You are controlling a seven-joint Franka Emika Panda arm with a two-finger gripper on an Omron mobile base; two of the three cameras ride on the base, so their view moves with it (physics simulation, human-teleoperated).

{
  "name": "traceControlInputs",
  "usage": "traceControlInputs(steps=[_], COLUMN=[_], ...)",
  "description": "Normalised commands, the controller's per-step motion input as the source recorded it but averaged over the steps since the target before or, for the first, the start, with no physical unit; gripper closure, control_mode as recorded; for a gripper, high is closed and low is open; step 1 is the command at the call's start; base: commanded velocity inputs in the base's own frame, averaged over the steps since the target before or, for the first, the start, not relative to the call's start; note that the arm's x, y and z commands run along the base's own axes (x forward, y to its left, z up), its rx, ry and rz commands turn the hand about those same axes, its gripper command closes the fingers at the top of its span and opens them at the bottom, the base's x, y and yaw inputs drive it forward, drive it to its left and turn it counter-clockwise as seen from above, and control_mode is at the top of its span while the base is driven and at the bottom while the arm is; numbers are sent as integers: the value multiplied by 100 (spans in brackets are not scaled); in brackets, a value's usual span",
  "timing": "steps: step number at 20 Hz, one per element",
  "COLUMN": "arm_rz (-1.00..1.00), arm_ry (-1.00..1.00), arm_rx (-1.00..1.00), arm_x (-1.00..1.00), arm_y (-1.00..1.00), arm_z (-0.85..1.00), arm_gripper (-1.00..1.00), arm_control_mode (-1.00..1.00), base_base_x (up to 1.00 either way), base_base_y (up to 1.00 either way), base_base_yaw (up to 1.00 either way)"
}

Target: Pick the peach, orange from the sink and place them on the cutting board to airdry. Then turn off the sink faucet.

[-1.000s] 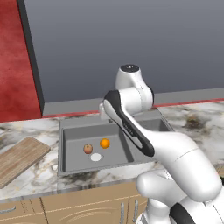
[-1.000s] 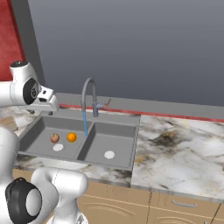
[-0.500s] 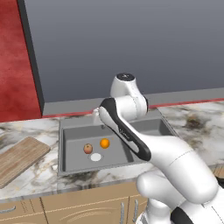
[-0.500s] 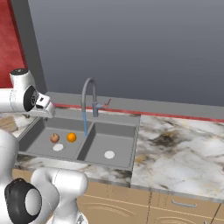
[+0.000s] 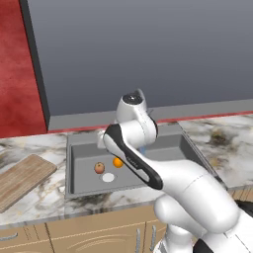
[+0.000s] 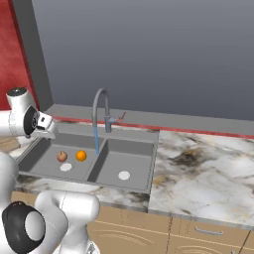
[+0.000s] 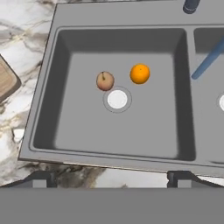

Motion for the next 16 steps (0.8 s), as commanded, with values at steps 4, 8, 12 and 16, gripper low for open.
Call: traceControlInputs(steps=[4, 8, 12, 16], arm_rz=[0, 0, 0, 0], arm_ry=[0, 1, 2, 0], arm_rx=[0, 4, 2, 0], arm_x=[17, 34, 27, 23], arm_y=[3, 0, 0, 12], arm_z=[-16, -12, -12, -19], arm_gripper=[-100, -100, -100, -100], arm_control_mode=[-100, -100, -100, -100], base_base_x=[0, 0, 0, 0], base_base_y=[0, 0, 0, 0], base_base_yaw=[0, 0, 0, 0])
